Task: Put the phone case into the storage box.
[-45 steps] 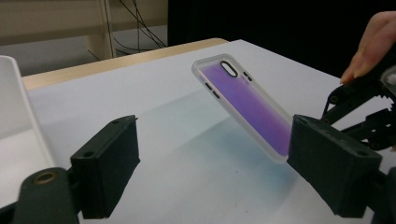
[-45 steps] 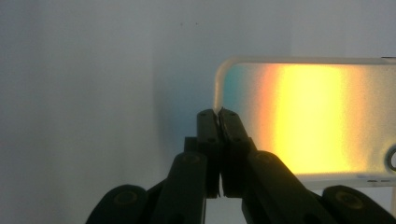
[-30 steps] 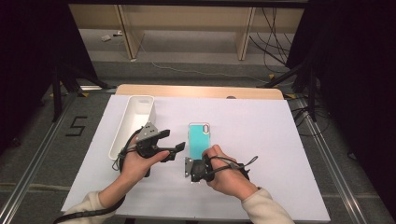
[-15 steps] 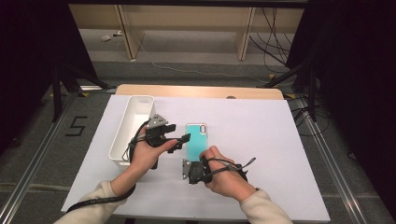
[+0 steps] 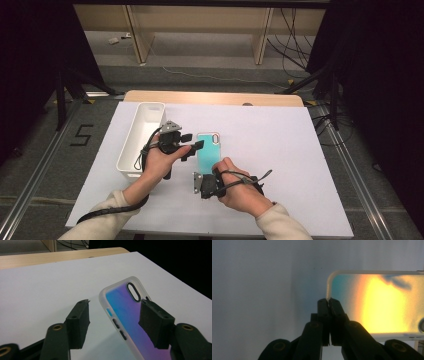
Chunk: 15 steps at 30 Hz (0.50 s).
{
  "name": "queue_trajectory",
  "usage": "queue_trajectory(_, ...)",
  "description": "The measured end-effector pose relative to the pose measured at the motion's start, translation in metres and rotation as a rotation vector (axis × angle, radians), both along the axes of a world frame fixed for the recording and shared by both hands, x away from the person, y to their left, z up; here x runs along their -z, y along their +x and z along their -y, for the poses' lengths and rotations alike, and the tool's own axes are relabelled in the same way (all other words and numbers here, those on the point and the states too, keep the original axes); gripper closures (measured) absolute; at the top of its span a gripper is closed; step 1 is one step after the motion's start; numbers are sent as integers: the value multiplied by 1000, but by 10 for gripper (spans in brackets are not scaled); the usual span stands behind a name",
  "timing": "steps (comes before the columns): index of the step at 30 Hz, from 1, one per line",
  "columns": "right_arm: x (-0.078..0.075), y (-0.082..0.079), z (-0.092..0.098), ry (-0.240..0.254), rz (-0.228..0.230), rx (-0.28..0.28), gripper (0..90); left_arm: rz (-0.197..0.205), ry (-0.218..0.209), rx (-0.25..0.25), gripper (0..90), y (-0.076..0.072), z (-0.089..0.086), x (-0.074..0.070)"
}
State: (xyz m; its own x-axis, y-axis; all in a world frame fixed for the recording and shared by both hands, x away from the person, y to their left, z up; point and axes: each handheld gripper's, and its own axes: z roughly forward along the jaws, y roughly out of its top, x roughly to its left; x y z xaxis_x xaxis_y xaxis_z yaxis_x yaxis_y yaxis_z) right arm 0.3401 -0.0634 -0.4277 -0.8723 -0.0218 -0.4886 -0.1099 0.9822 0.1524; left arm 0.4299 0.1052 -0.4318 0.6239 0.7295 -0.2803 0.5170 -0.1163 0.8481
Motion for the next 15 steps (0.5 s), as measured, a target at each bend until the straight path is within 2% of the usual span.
queue_trajectory(3,0,1,-1,-6,10,-20,891,-13,-17,-5,453,1,1,1)
queue_trajectory(4,0,2,-1,-5,14,-41,892,-14,-12,-5,461,1,0,1)
queue_trajectory(5,0,0,-1,-3,10,-20,891,-24,-9,-9,479,1,0,0)
queue_trajectory(11,1,-1,-2,-5,15,-14,891,-33,-15,-11,525,2,1,0)
queue_trajectory(12,1,1,-2,-10,23,-48,891,-35,-18,-14,532,2,1,0)
queue_trajectory(15,2,0,-2,-11,15,-42,891,-30,-25,-23,546,3,2,0)
